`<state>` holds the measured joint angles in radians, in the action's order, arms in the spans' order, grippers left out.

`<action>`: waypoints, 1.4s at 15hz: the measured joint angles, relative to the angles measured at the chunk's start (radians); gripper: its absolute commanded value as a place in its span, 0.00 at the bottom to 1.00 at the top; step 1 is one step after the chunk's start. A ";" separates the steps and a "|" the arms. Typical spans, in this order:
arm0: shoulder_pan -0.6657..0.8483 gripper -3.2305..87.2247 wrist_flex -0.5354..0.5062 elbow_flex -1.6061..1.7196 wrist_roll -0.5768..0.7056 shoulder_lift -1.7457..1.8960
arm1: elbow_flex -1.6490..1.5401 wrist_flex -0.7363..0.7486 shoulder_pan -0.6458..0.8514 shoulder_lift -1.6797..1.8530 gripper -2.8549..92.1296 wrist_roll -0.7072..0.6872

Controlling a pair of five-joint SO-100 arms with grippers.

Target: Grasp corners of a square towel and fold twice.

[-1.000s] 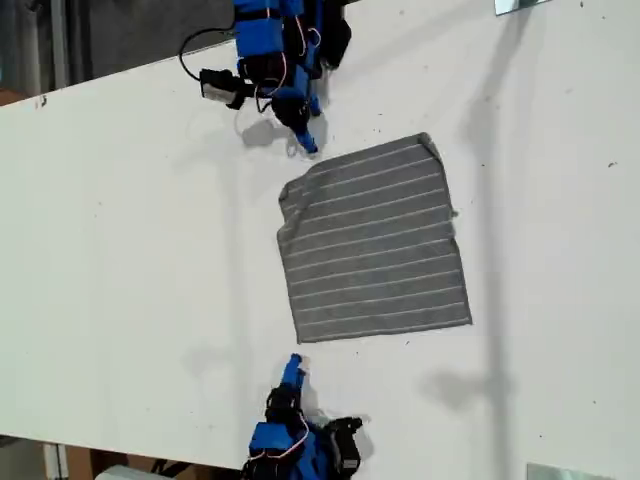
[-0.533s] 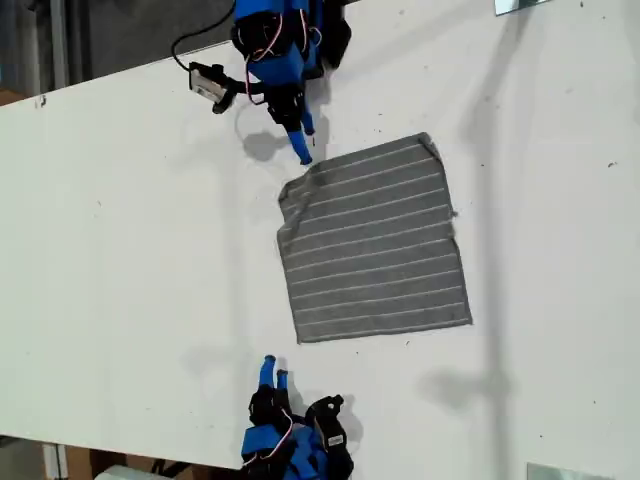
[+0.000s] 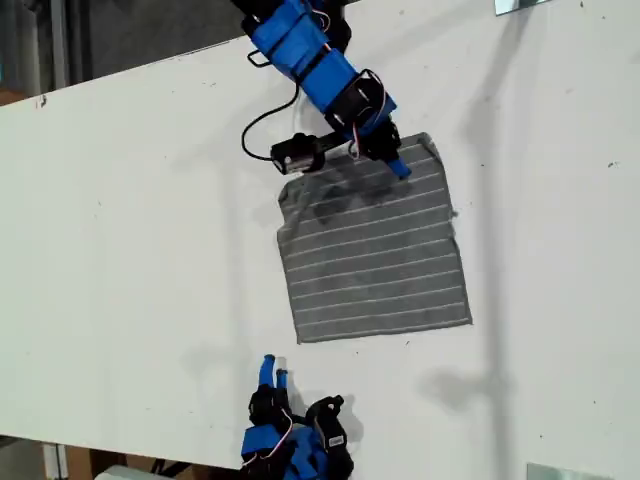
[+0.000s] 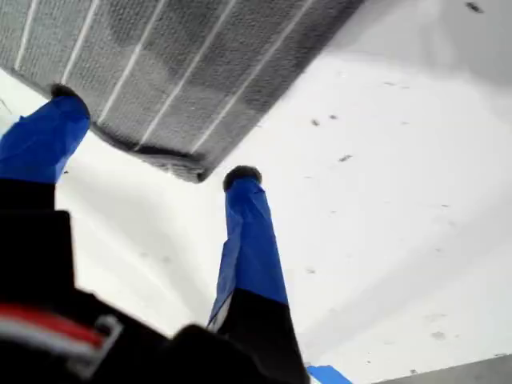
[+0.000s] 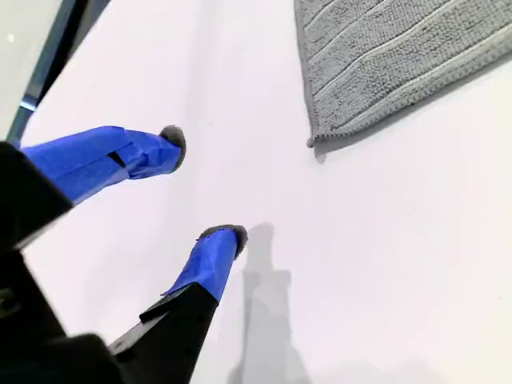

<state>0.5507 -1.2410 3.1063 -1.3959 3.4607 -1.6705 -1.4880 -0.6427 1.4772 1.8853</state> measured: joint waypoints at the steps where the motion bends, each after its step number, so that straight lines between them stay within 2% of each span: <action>1: 0.000 0.26 0.000 0.000 0.000 0.000 | 0.058 0.037 -0.026 -0.098 0.41 0.009; 4: 0.000 0.26 -0.005 0.000 0.008 0.000 | 0.094 0.199 -0.084 -0.279 0.41 0.032; 7: 0.000 0.26 -0.005 0.000 0.018 0.000 | 0.094 0.232 -0.091 -0.304 0.41 0.037; 8: 0.000 0.26 -0.005 0.000 0.018 0.000 | 0.092 0.210 -0.091 -0.298 0.41 0.037; 11: 0.000 0.25 -0.005 0.000 0.018 0.000 | 0.115 -0.026 -0.087 -0.183 0.41 0.037; 14: 0.000 0.25 -0.005 0.000 0.018 0.000 | 0.110 -0.043 -0.086 -0.144 0.41 0.037; 16: 0.000 0.25 -0.005 0.000 0.021 0.000 | 0.054 0.032 -0.098 -0.144 0.41 0.044; 19: -0.003 0.25 -0.005 0.000 0.026 0.000 | -0.114 0.222 -0.155 -0.130 0.41 0.107; 21: -0.003 0.25 -0.005 0.000 0.026 0.000 | -0.166 0.285 -0.170 -0.114 0.40 0.121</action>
<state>0.5476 -1.2456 3.1063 -1.3698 3.4607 -1.8362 -1.2026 -0.8130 1.3637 2.0064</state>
